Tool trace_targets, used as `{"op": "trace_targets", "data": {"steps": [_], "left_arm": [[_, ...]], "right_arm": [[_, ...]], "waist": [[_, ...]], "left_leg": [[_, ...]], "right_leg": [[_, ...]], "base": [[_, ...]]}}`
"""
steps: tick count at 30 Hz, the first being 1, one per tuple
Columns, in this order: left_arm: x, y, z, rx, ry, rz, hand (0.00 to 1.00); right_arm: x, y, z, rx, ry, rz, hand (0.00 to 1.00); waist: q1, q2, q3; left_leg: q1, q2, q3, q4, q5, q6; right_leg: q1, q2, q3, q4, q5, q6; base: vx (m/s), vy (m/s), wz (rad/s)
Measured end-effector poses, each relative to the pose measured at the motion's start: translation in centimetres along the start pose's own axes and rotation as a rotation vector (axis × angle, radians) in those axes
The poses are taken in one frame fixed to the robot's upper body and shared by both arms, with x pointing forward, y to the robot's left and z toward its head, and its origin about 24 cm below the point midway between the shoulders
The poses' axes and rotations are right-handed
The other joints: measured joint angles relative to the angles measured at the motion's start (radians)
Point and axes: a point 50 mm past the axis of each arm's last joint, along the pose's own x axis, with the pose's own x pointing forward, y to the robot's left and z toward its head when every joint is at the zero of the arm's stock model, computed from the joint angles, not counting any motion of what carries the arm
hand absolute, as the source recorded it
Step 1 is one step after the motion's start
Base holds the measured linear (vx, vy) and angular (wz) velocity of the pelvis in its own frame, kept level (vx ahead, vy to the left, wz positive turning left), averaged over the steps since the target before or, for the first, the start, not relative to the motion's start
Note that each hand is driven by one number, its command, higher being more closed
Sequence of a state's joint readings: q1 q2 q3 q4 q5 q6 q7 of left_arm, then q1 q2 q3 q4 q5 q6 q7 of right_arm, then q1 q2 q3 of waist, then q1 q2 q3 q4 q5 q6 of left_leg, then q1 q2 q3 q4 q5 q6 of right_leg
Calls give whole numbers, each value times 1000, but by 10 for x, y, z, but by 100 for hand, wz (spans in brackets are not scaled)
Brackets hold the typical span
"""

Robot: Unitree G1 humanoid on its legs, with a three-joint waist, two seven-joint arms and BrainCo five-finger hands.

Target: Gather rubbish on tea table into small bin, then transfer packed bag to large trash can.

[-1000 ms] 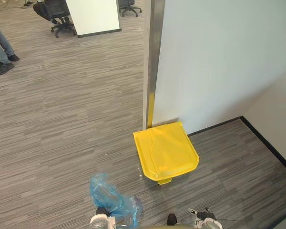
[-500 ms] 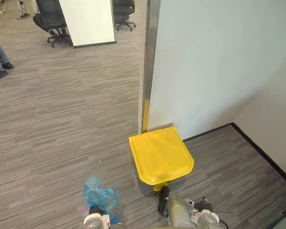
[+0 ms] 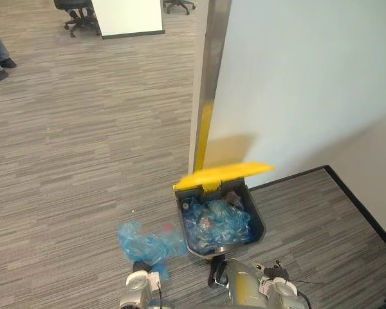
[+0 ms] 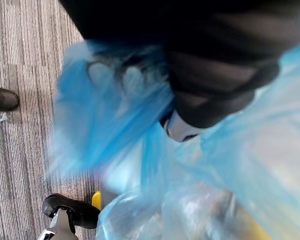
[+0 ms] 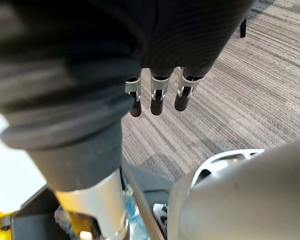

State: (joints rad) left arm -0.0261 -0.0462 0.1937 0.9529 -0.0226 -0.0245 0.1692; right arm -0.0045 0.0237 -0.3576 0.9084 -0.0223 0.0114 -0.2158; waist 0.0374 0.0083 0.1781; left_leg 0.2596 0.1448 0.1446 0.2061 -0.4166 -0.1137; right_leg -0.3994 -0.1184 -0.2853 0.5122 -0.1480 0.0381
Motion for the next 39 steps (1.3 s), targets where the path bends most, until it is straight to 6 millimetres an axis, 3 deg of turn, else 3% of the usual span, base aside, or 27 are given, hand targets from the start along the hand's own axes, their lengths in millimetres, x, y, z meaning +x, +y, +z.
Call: {"op": "trace_targets", "data": {"steps": [3, 6, 9, 11, 14, 16, 22, 24, 27, 30, 33, 39], "left_arm": [[-1, -7, 0, 27, -2, -26, 100], [-1, -10, 0, 59, -10, -44, 100], [-1, -6, 0, 92, -14, -45, 100], [0, -7, 9, 112, -50, -55, 100], [-2, -3, 20, 129, -116, -56, 100], [-3, -2, 29, 127, -160, -64, 100], [-11, -9, 60, 166, -323, -121, 100], [-14, -13, 62, 161, -341, -142, 100], [-19, -20, 68, 163, -380, -176, 100], [-26, -28, 70, 164, -410, -222, 100], [-35, -38, 70, 169, -439, -289, 100], [-63, -71, 92, 142, -571, -466, 100]], "right_arm": [[2, 1, 6, -31, -19, 10, 0], [3, 20, 25, -77, -72, 70, 0], [3, 41, 61, -112, -176, 125, 0], [2, 44, 88, -117, -269, 132, 0], [-1, 50, 134, -117, -408, 132, 0], [-6, 53, 166, -106, -495, 122, 0], [-18, 51, 216, -67, -625, 100, 0], [-21, 50, 229, -62, -655, 87, 0], [-28, 48, 249, -36, -703, 76, 0], [-37, 50, 271, -27, -761, 79, 0], [-42, 52, 281, -9, -782, 88, 0], [-55, 52, 314, -17, -841, 80, 0]], "waist": [[0, 9, -17], [0, 15, -34], [1, 19, -46], [-4, 13, -50], [2, 8, -53], [3, 8, -53], [2, 0, -48], [2, -1, -47], [-2, -14, -29], [2, -18, 1], [0, -20, 16], [-2, 0, 49]], "left_leg": [[-3, -10, -49, -48, 61, -15], [-25, -16, -104, -89, 130, -25], [-61, -14, -154, -116, 161, -42], [-94, -14, -184, -126, 190, -59], [-122, -12, -184, -132, 211, -63], [-152, -11, -185, -131, 211, -63], [-227, -8, -194, -109, 203, -49], [-241, -4, -192, -78, 179, -10], [-260, -1, -194, -42, 144, 6], [-262, 0, -195, -15, 87, 3], [-262, -2, -202, -11, 83, 4], [-260, 3, -195, -11, 94, -14]], "right_leg": [[-2, -21, -18, 5, -18, 6], [-20, -23, -15, -20, -18, 7], [-50, -21, 17, -30, -15, 3], [-59, -17, 82, -52, -15, 4], [-60, -16, 78, -101, 14, 6], [-65, -9, 77, -149, 52, 11], [-55, -2, 67, -280, 156, 22], [-49, 2, 63, -290, 170, 31], [-32, 3, 51, -311, 194, 37], [-30, 16, 74, -319, 204, 56], [-17, 36, 120, -349, 219, 59], [-18, 51, 130, -360, 234, 45]], "base": [[180, -11, 28], [187, -63, 15], [155, -59, 22], [108, -11, 56], [41, -22, 16], [0, 0, 0], [-60, 37, 10], [-65, 18, 7], [-128, 15, 12], [-174, 7, -9], [-116, -21, -2], [-2, -18, -7]]}}
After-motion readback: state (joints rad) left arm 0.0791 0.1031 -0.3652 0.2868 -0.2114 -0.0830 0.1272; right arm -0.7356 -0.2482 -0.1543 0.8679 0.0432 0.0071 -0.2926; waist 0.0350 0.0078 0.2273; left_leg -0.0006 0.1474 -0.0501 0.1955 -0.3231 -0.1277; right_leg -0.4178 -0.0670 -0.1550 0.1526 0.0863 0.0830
